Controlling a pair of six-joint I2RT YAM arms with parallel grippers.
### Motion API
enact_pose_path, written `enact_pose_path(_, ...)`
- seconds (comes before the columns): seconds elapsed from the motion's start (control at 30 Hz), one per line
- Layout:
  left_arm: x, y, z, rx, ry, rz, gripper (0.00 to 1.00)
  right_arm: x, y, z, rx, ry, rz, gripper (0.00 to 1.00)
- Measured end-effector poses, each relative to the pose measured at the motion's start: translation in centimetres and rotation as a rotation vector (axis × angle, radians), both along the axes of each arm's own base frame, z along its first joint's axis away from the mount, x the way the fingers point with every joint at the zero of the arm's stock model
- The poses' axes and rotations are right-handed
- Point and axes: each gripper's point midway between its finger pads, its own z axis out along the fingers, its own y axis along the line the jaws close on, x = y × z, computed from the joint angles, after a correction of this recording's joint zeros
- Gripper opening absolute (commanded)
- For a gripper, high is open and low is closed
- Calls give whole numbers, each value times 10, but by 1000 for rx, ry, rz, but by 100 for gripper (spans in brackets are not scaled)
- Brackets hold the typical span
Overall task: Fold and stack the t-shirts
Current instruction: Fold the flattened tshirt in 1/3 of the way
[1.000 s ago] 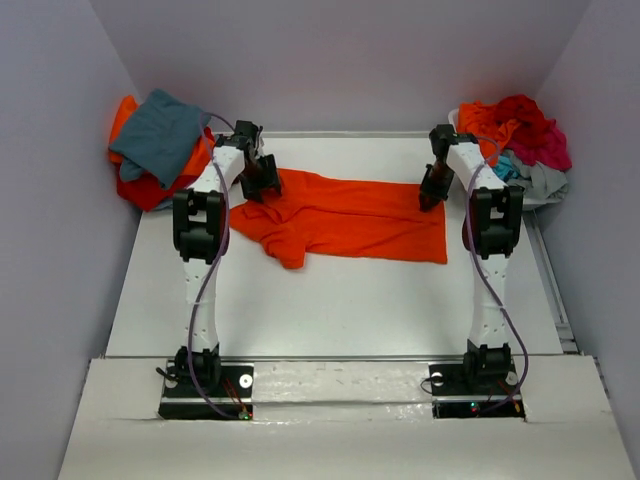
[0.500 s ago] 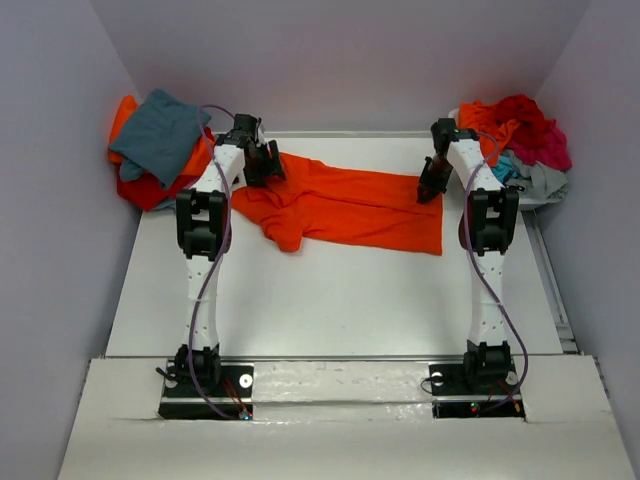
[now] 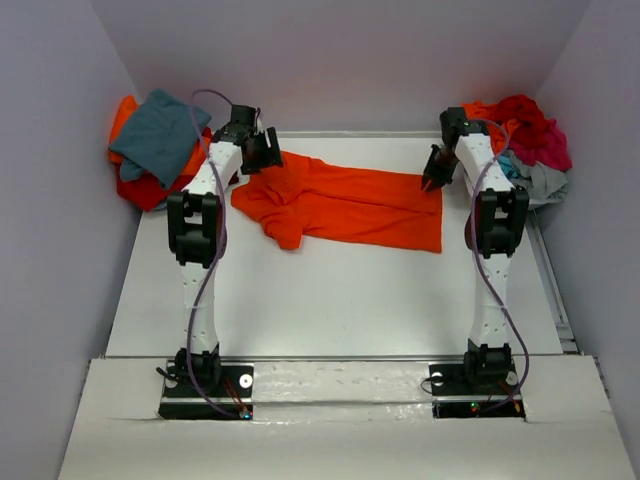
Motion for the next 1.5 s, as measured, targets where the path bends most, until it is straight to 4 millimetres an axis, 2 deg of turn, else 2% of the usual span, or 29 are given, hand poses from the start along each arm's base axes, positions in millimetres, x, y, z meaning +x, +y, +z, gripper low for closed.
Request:
enact_pose_path(0.1, 1, 0, 41, 21, -79, 6, 81, -2, -8, 40, 14, -69, -18, 25)
enact_pose_path(0.13, -1, -3, 61, 25, -115, 4, 81, -4, -11, 54, 18, -93, -25, 25)
enact_pose_path(0.2, -6, -7, 88, 37, -159, 1, 81, -11, -14, 77, 24, -127, -36, 25)
enact_pose_path(0.27, -13, -13, 105, 45, -181, -7, 81, -19, -16, 95, 25, -152, -43, 25)
enact_pose_path(0.33, -23, -19, 114, 62, -178, -13, 81, -32, -15, 101, 29, -146, -40, 25)
enact_pose_path(0.4, -31, -23, 110, 77, -159, -17, 81, -47, -10, 94, 33, -107, -32, 25)
enact_pose_path(0.43, -37, -25, 103, 83, -143, -23, 81, -58, -6, 81, 36, -69, -23, 25)
enact_pose_path(0.53, -61, -28, 71, 105, -47, -43, 81, -90, 2, 40, 46, 65, -8, 25)
enact_pose_path(0.6, -76, -24, 45, 123, 27, -47, 81, -109, 7, 19, 50, 137, 2, 25)
enact_pose_path(0.63, -80, -22, 38, 128, 47, -47, 81, -122, 9, 7, 50, 185, 7, 25)
enact_pose_path(0.73, -92, -19, 23, 140, 98, -49, 81, -138, 15, -9, 56, 235, 13, 25)
enact_pose_path(0.9, -93, -19, 22, 141, 101, -49, 81, -148, 20, -21, 59, 263, 17, 25)
enact_pose_path(1.1, -94, -18, 23, 143, 101, -49, 81, -147, 24, -23, 65, 257, 18, 25)
enact_pose_path(1.23, -95, -16, 22, 152, 107, -48, 81, -157, 24, -32, 68, 289, 1, 25)
enact_pose_path(1.5, -98, -15, 19, 158, 119, -48, 81, -163, 13, -35, 1, 296, -61, 24)
